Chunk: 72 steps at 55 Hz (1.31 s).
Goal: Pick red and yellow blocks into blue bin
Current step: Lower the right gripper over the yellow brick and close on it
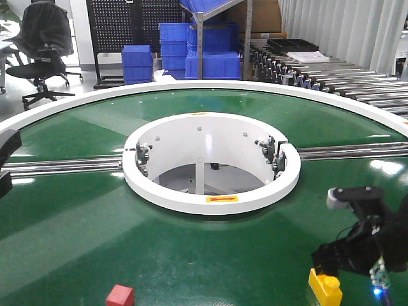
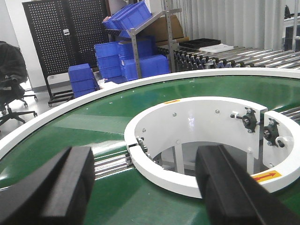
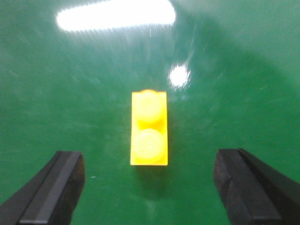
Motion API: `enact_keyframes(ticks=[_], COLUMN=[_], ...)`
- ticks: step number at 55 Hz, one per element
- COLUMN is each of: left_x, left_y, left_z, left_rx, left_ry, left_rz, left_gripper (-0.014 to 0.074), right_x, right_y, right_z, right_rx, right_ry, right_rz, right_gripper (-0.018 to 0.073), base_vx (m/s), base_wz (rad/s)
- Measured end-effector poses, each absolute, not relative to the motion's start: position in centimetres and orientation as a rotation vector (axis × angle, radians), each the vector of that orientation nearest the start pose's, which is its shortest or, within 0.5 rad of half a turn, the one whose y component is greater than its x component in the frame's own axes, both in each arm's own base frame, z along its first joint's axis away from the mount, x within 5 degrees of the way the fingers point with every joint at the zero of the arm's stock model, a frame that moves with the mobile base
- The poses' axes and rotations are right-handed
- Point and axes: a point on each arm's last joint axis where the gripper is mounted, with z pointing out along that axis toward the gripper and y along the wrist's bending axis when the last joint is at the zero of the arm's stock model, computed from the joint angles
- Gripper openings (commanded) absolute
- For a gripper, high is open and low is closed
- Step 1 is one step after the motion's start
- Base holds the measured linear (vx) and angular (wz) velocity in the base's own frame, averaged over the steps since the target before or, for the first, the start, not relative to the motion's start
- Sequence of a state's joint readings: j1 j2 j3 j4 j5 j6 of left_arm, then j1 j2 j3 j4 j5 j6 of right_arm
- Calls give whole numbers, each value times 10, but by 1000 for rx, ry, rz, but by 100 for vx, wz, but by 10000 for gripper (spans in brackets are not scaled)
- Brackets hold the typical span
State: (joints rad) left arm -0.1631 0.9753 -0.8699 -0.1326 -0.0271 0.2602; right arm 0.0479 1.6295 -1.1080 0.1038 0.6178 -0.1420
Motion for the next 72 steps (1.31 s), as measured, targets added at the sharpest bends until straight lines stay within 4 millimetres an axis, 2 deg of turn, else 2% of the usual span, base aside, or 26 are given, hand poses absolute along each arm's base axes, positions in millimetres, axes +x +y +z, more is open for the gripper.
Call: enact_keyframes(ticks=[13,20,24,30,35,39,51,65,72], left_x=[213,214,216,219,222,222,221,217,229], left_y=[-35,-35,-35,-36,-36,-36,-37,-42,-46], left_z=[397,396,394,391,389,387,380,384,385], left_rx=[224,224,225,228,230,233,254,349,382], left_ry=[1546,1550,1557,1573,1585,1596,1681,1986,2111], left_rz=[-25,-25,-25,-25,-25,-26,-35,-77,-99], left_gripper=[579,579,579,579,579,579,579,579,579], right_x=[357,365,368,372,374,374,373,372,372], right_y=[23,25,25,26,26,26,26,26,26], right_z=[192,178,172,171,173,173,172,172,172], right_rx=[-174,-200,-210,-209,-211,-208,-215,-215,-214], right_ry=[2665,2674,2679,2674,2664,2663,2677,2681,2681], right_rz=[79,95,97,101,101,103,106,108,109], right_gripper=[594,578,530,360,130,-17,-12,-10,-10], base_vx=[0,0,0,0,0,0,0,0,0], base_wz=[0,0,0,0,0,0,0,0,0])
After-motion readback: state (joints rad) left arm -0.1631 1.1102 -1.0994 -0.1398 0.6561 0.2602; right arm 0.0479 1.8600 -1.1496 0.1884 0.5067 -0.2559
